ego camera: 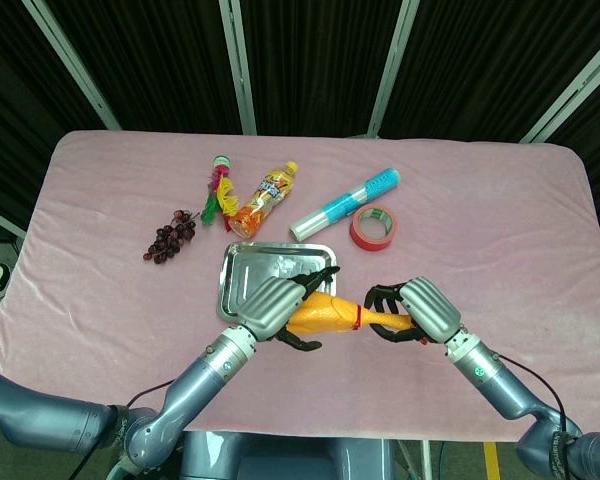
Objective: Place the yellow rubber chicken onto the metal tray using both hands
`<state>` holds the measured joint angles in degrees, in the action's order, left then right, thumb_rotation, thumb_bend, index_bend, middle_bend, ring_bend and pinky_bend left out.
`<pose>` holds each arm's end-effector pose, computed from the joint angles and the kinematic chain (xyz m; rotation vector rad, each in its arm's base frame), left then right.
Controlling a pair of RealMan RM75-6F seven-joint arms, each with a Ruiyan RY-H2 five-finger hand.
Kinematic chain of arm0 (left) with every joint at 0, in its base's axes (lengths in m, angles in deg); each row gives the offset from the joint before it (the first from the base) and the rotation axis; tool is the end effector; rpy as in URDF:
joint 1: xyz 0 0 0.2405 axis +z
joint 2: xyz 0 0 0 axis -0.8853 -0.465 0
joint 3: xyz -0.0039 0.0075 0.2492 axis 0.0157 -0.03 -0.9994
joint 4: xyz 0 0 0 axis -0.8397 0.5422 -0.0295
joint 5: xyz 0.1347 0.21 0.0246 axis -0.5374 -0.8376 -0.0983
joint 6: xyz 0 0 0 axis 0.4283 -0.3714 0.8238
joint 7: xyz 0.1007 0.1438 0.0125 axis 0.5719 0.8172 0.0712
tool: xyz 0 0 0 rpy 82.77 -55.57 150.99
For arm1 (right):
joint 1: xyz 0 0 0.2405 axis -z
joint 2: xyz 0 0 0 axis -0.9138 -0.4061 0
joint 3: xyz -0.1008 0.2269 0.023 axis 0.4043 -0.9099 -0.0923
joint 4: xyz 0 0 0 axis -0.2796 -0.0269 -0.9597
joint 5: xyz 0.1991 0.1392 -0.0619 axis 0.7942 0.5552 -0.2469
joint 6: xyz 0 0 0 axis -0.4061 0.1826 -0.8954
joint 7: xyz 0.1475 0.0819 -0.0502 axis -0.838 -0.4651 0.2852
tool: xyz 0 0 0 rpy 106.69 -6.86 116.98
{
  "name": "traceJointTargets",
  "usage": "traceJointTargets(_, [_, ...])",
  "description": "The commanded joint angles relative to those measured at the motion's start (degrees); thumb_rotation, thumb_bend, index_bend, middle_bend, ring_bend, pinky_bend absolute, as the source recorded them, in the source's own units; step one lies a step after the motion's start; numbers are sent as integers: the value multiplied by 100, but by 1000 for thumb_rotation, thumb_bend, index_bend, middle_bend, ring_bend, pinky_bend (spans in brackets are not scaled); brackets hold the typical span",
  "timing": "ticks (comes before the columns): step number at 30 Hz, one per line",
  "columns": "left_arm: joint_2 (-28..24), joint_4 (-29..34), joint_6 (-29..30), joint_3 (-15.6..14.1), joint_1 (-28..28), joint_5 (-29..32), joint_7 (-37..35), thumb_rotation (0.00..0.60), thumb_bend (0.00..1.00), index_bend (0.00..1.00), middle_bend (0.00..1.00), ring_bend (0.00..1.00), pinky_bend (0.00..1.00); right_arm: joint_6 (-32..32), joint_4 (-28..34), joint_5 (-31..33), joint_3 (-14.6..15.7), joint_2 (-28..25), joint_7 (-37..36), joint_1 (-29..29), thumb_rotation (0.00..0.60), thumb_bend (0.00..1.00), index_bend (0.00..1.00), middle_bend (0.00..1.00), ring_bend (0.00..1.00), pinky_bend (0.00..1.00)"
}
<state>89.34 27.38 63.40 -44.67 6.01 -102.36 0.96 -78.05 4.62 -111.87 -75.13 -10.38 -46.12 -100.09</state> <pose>0.0503 0.2961 -0.0711 -1.9926 -1.2964 -1.2984 -0.1752 -0.3224 0.0158 1.8832 -1.2318 1.4877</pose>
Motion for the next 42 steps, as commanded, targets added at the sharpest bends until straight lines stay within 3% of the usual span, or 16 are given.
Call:
traceJointTargets(1, [32, -4, 42, -11, -14, -45, 31, 600, 276, 95, 219, 268, 437, 9, -16, 11, 15, 0, -7, 12, 600, 854, 968, 719, 691, 858])
traceJointTargets(9, [12, -2, 37, -18, -23, 11, 38, 600, 397, 147, 265, 312, 452, 2, -43, 10, 18, 1, -52, 18, 600, 855, 970, 720, 692, 858])
traceJointTargets(20, [10, -36, -63, -30, -155, 297, 189, 600, 448, 182, 292, 340, 463, -68, -18, -60, 21, -25, -219, 9, 600, 858, 973, 722, 695, 860])
traceJointTargets(24, [96, -86, 59, 26, -146, 213, 120, 600, 544, 273, 403, 434, 536, -129, -3, -83, 9, -29, -289, 14, 600, 862, 975, 723, 697, 863])
traceJointTargets(29, [152, -145, 129, 19, -117, 33, 56, 600, 667, 513, 632, 611, 674, -151, -9, -79, 4, -32, -330, 20, 600, 865, 975, 723, 697, 863])
traceJointTargets(33, [178, -185, 156, 7, -97, -87, 14, 600, 743, 615, 727, 687, 739, -167, -12, -81, 3, -36, -356, 25, 600, 865, 975, 723, 697, 863])
traceJointTargets(38, [212, -215, 201, 3, -75, -217, -18, 600, 772, 676, 783, 726, 769, -174, -2, -96, 5, -39, -372, 20, 600, 865, 975, 723, 698, 863])
traceJointTargets(40, [211, -221, 195, -7, -70, -230, -17, 600, 751, 656, 767, 722, 762, -175, -1, -97, 6, -37, -369, 20, 600, 865, 975, 723, 698, 864])
traceJointTargets(42, [197, -220, 176, -8, -60, -229, -35, 600, 664, 583, 700, 675, 716, -171, -4, -85, 3, -36, -374, 21, 600, 866, 975, 723, 698, 868])
